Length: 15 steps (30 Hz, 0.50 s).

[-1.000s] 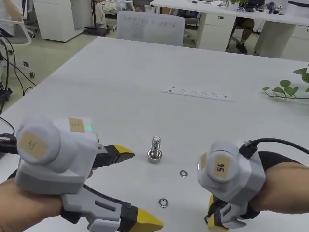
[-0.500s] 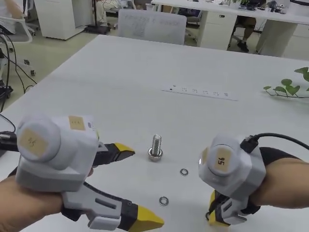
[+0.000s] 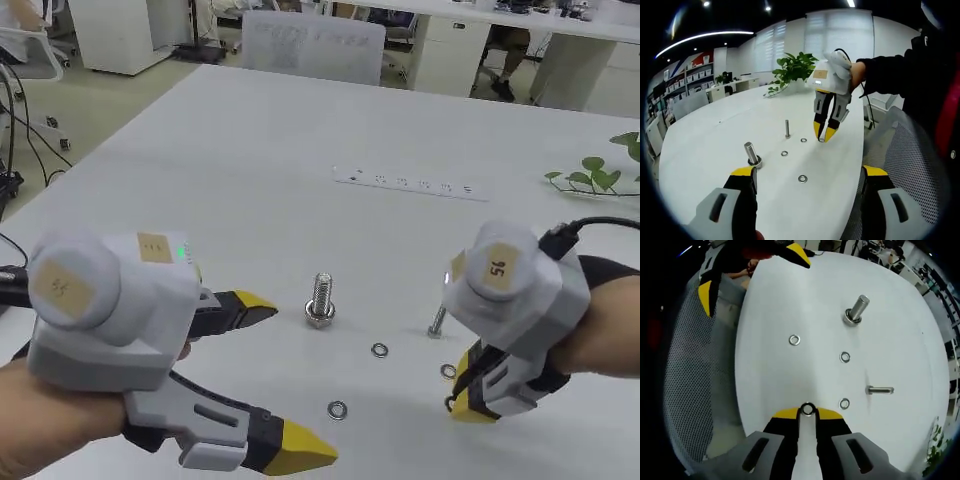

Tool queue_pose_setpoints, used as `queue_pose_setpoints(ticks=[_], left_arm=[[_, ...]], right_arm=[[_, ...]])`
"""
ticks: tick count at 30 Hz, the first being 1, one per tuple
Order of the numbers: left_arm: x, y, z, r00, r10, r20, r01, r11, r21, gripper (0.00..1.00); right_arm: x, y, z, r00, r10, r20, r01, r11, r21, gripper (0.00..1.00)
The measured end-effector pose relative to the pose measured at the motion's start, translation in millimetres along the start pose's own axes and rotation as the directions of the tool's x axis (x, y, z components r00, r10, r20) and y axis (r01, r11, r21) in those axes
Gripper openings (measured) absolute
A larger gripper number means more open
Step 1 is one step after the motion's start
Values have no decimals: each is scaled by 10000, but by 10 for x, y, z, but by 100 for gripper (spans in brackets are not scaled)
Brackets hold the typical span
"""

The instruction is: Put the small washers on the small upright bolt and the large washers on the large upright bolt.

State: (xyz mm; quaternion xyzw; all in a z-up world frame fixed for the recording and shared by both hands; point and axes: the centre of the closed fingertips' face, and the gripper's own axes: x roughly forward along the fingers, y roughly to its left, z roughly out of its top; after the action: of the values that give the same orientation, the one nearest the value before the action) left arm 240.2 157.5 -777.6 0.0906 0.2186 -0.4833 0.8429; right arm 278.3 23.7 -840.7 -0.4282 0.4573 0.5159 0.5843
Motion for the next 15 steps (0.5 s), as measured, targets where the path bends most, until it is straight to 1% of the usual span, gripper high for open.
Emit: queue_pose_setpoints(ticks=[8, 11, 15], left_arm=[[-6, -4, 6, 10000, 2, 18, -2, 10000, -1, 85], [0, -5, 2, 10000, -18, -4, 18, 10000, -11, 85], [9, -2, 3, 10000, -37, -23, 37, 10000, 8, 85]], right_arm=[[-249, -238, 21, 9985, -521, 177, 520, 9986, 98, 12], [-351, -349, 56, 9967, -741, 330, 737, 9972, 150, 12], [-447, -452, 86, 9941, -985, 460, 975, 9949, 241, 12]])
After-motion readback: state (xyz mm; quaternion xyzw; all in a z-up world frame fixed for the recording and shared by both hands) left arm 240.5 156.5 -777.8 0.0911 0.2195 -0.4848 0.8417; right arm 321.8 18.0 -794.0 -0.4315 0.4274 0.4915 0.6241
